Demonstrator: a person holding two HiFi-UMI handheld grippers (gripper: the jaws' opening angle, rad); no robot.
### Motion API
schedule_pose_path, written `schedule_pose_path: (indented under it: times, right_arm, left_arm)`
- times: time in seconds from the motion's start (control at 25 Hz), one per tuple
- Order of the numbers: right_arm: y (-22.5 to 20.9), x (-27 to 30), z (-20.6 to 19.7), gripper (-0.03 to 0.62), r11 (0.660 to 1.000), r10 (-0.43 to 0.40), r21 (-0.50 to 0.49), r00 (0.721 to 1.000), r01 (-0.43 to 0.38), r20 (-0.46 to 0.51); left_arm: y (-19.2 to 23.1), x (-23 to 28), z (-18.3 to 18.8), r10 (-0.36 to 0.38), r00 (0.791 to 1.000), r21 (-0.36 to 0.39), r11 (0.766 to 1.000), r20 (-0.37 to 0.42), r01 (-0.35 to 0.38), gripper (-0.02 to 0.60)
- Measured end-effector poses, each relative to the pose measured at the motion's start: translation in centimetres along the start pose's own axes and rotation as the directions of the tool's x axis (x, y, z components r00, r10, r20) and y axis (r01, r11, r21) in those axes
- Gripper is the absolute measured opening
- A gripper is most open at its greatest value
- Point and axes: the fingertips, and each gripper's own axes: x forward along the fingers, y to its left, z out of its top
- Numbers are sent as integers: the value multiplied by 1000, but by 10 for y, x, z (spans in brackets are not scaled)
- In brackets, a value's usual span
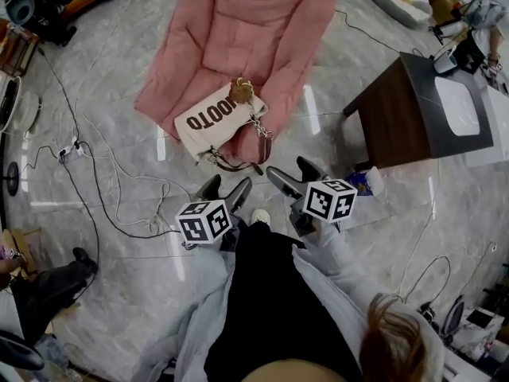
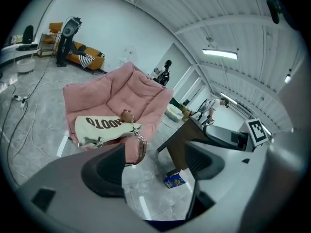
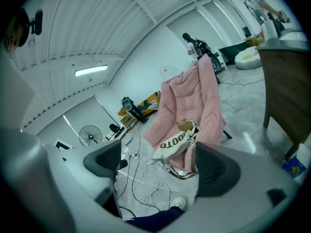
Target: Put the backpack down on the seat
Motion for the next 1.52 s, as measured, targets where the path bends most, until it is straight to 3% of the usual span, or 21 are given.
schedule_pose_path:
  times: [0.2, 0.36, 0.6, 0.72, 0.84, 0.92, 0.96, 1.04, 1.08, 1.12, 1.28, 1.52]
  right_arm:
    - [10, -20, 19, 480, 998, 10, -57, 999, -7, 47]
    - [21, -31, 38, 477, 995, 43, -93, 994, -33, 99]
    - [36, -53, 69, 438, 954, 19, -296, 977, 46, 212]
    - [40, -61, 71, 397, 920, 17, -384, 970, 80, 243]
    - [39, -70, 76, 341, 911, 9, -397, 957, 112, 290]
    - [37, -77, 81, 256, 903, -7, -405, 946, 146, 325]
    - [36, -80, 83, 198, 899, -16, -406, 940, 163, 341]
    - [33, -84, 86, 105, 902, -35, -388, 928, 189, 370]
    - [31, -86, 87, 62, 907, -44, -371, 923, 198, 383]
    - [29, -87, 88, 10, 913, -52, -354, 918, 203, 392]
    - [27, -85, 84, 8, 920, -49, -343, 926, 188, 375]
    - [30, -82, 75, 8, 911, -55, -367, 939, 186, 341]
  left_arm:
    - [-23, -12, 34, -12, 999, 161, 987, 50, 4, 390]
    - [-32, -20, 61, -8, 995, 244, 970, 103, -17, 390]
    - [-55, -44, 96, -89, 973, 365, 931, 213, 5, 390]
    - [-65, -57, 108, -127, 955, 402, 916, 267, 9, 388]
    - [-76, -63, 112, -161, 944, 457, 890, 287, 13, 388]
    - [-80, -68, 112, -175, 938, 470, 883, 300, 14, 387]
    - [-80, -71, 113, -172, 934, 468, 884, 314, 5, 366]
    - [-75, -77, 117, -141, 924, 454, 890, 356, -39, 164]
    - [-71, -79, 117, -120, 922, 447, 892, 369, -63, 99]
    - [-68, -80, 117, -99, 922, 440, 894, 374, -83, 82]
    - [-55, -81, 115, -42, 927, 413, 902, 373, -125, 16]
    - [-54, -79, 110, -34, 939, 432, 893, 343, -126, 15]
